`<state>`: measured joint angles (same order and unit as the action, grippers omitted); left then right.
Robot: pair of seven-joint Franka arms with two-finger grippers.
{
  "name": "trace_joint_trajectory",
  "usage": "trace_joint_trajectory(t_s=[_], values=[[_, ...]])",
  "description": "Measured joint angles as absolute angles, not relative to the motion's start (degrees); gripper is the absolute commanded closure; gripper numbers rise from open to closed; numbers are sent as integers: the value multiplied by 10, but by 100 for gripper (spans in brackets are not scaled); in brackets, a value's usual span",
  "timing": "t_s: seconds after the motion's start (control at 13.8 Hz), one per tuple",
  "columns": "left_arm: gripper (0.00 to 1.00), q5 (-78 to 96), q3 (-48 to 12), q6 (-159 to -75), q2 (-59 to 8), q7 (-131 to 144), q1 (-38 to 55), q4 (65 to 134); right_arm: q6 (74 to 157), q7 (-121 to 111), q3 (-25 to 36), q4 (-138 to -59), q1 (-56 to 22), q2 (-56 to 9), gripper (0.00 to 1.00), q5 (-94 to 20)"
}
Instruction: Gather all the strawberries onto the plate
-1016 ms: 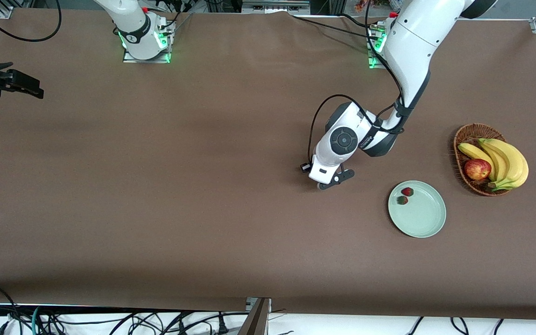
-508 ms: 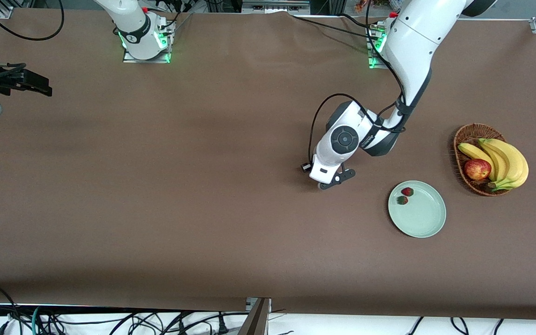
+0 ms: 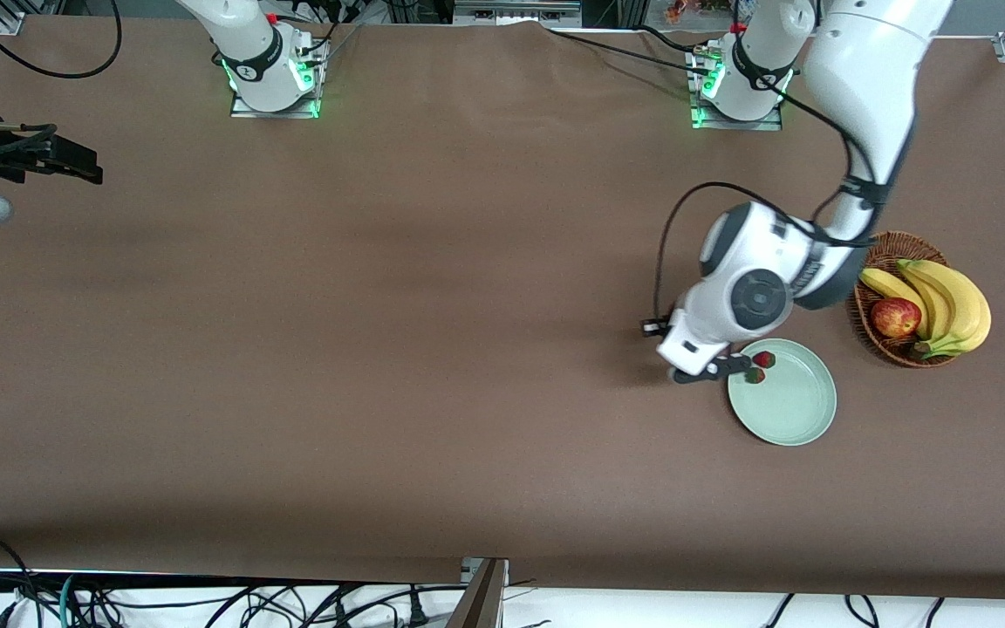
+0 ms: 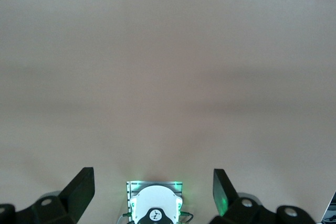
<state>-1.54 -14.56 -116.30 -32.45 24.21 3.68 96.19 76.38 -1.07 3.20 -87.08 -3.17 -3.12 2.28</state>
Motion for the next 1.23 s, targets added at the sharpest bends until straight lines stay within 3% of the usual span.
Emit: trace_joint_trajectory(t_s=[0.58, 0.94, 1.09, 1.23], values=[[85, -108, -133, -1157, -332, -102, -39, 949, 769, -11, 30, -868, -32, -34, 0, 23], [74, -136, -128, -1209, -373, -284, -57, 912, 770, -11, 30, -867, -32, -34, 0, 23], [3, -136, -127, -1227, -392, -331, -64, 898, 770, -11, 30, -867, -32, -35, 0, 23], [0, -136, -127, -1237, -404, -351, -70, 893, 770, -11, 31, -867, -32, -35, 0, 23]])
